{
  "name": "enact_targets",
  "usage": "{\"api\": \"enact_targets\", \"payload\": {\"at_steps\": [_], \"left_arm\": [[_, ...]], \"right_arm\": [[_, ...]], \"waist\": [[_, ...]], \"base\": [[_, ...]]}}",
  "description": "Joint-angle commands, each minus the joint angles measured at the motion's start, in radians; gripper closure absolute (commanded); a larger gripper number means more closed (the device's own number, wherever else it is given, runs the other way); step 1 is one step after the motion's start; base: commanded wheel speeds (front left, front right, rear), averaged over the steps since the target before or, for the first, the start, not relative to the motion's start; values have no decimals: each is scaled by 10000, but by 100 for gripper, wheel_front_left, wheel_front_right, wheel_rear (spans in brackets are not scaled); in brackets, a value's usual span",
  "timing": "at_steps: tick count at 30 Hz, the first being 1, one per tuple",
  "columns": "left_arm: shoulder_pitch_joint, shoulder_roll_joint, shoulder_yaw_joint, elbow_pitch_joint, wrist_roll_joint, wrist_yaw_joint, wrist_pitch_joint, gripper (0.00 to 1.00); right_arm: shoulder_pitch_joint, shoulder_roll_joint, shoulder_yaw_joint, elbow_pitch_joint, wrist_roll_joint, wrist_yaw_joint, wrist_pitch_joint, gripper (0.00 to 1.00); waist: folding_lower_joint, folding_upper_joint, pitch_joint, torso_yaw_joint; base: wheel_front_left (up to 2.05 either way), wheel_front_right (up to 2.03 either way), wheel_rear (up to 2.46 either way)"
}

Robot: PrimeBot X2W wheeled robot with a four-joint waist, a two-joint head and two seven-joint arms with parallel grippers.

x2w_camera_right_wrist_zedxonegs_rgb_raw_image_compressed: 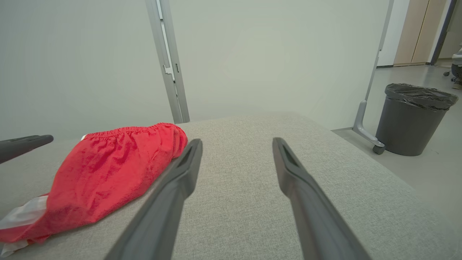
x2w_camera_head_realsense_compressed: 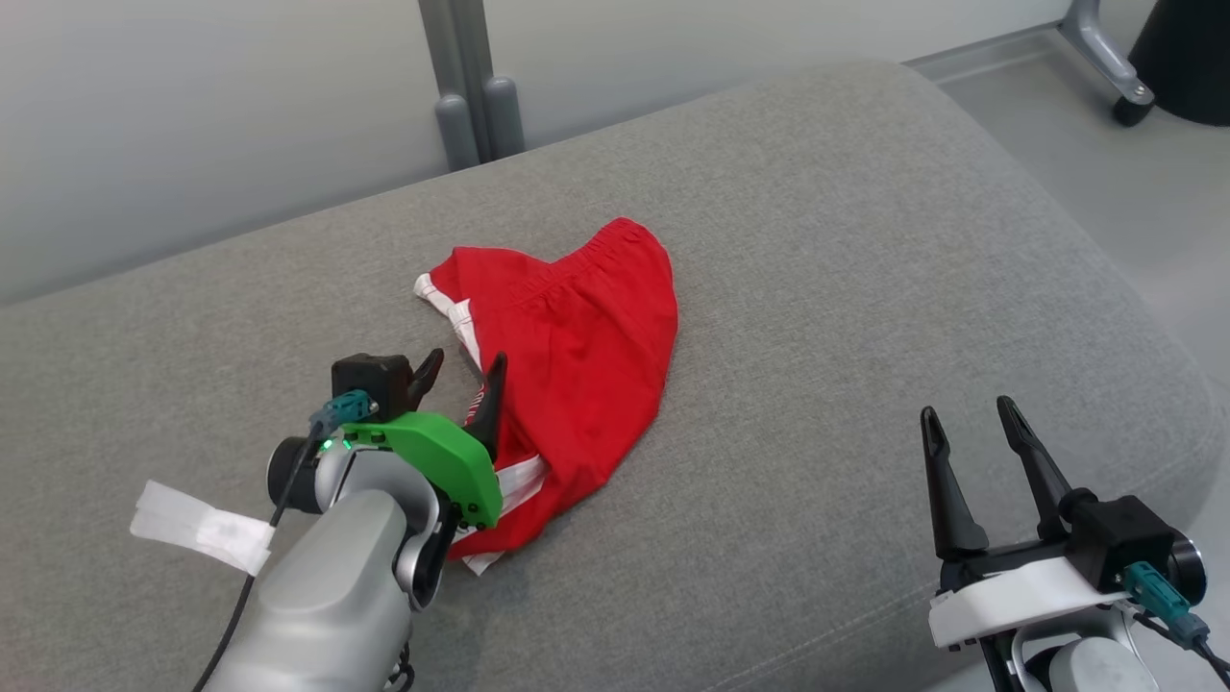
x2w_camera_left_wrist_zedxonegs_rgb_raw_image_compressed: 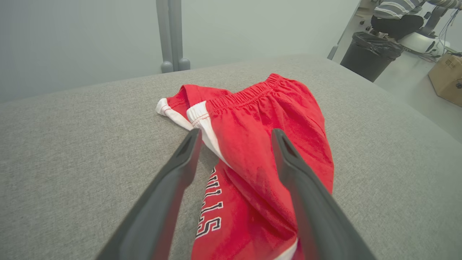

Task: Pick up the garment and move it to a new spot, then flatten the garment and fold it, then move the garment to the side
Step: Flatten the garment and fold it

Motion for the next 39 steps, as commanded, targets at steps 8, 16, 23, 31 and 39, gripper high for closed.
{"api": "enact_targets", "payload": {"at_steps": [8,16,23,31,39], "left_arm": [[-985,-275,357,1898,-599,-142,379,0],[-1313,-489,464,2767,-891,-194,613,100],[-1727,-590,294,2390,-584,-216,37,100],[-1128,-618,-1067,-213,583,105,-14,100],[-353,-613,-3559,-1408,-134,638,102,100]], "right_arm": [[-339,-33,95,-36,73,1,-24,0],[-407,-35,72,-33,91,1,-24,0],[-474,-35,25,-37,65,1,-24,0],[-524,-35,-146,-154,-8,1,-24,0],[-694,-35,-29,-193,-18,1,-24,0]], "waist": [[0,0,623,-925],[0,0,728,-1014],[0,0,718,-918],[0,0,656,-940],[0,0,742,-1333]], "base": [[0,0,0],[0,0,0],[0,0,0],[0,0,0],[0,0,0]]}}
